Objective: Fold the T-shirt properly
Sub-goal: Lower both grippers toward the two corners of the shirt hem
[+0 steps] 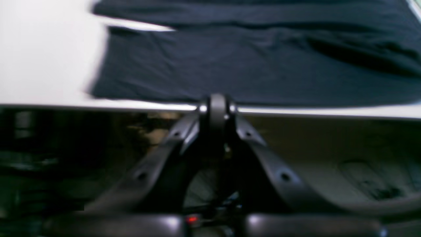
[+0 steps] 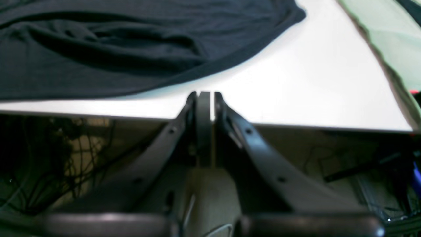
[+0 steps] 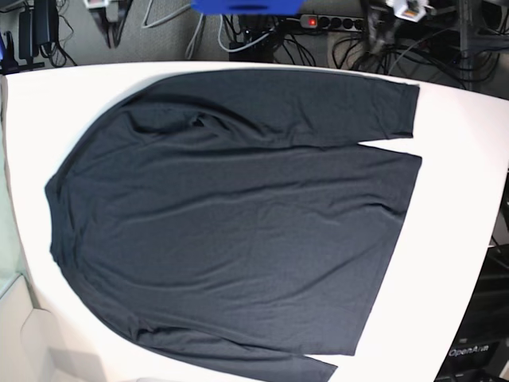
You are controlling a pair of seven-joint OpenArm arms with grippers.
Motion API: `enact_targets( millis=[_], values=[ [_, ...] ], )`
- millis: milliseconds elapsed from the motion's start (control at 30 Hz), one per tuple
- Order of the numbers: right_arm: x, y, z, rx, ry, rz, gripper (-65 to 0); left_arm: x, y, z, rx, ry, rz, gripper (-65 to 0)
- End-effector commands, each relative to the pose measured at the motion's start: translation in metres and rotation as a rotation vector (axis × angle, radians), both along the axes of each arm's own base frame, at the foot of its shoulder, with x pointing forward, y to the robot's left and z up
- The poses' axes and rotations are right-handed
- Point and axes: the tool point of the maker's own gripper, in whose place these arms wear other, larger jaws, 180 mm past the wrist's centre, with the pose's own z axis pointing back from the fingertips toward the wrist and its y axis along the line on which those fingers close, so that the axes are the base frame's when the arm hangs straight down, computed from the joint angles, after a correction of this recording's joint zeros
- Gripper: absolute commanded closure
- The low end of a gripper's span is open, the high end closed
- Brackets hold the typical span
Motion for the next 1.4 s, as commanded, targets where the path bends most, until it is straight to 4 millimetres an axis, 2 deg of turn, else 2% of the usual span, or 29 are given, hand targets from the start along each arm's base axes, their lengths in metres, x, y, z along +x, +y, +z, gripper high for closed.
enact_targets(
  millis=[0, 100, 233, 367, 433, 533, 600, 667, 733, 933, 1200, 1367],
  values=[
    [0.004, -0.001, 0.011, -0.007, -0.017, 0.01, 0.0, 0.009, 0.002, 0.016, 0.006, -0.04, 0.0, -0.4],
    [0.025, 0.001, 0.021, -0.002, -0.002, 0.01, 0.0, 0.024, 0.013, 0.026, 0.051, 0.015, 0.007, -0.4],
    [0.04, 0.003, 0.032, 0.0, -0.003, 0.013, -0.6, 0.035, 0.025, 0.031, 0.09, 0.082, 0.025, -0.4],
    [0.048, 0.003, 0.035, -0.001, -0.015, 0.011, -9.5, 0.041, 0.041, 0.034, 0.023, 0.075, 0.117, -2.3],
    [0.049, 0.003, 0.035, -0.001, -0.017, 0.011, -15.1, 0.041, 0.052, 0.031, -0.005, 0.098, 0.162, -9.3],
    [0.05, 0.004, 0.034, 0.003, -0.018, 0.012, -22.9, 0.045, 0.064, 0.031, -0.043, 0.106, 0.208, -25.1],
    [0.05, 0.003, 0.035, 0.0, -0.018, 0.016, -26.0, 0.044, 0.071, 0.031, -0.051, 0.105, 0.231, -29.0],
    [0.054, 0.002, 0.036, -0.006, -0.029, 0.025, -26.8, 0.043, 0.074, 0.028, -0.066, 0.111, 0.246, -29.1],
    [0.06, 0.002, 0.038, -0.011, -0.043, 0.034, -26.9, 0.054, 0.078, 0.025, -0.102, 0.092, 0.267, -29.3],
    [0.063, 0.001, 0.039, -0.013, -0.05, 0.034, -26.7, 0.066, 0.091, -0.012, -0.149, 0.222, 0.293, -29.3],
    [0.064, 0.0, 0.032, -0.013, -0.041, 0.03, -26.8, 0.075, 0.092, -0.013, -0.183, 0.209, 0.308, -29.3],
    [0.063, -0.001, 0.027, -0.013, -0.029, 0.027, -26.8, 0.072, 0.097, -0.023, -0.181, 0.231, 0.327, -29.3]
  ],
)
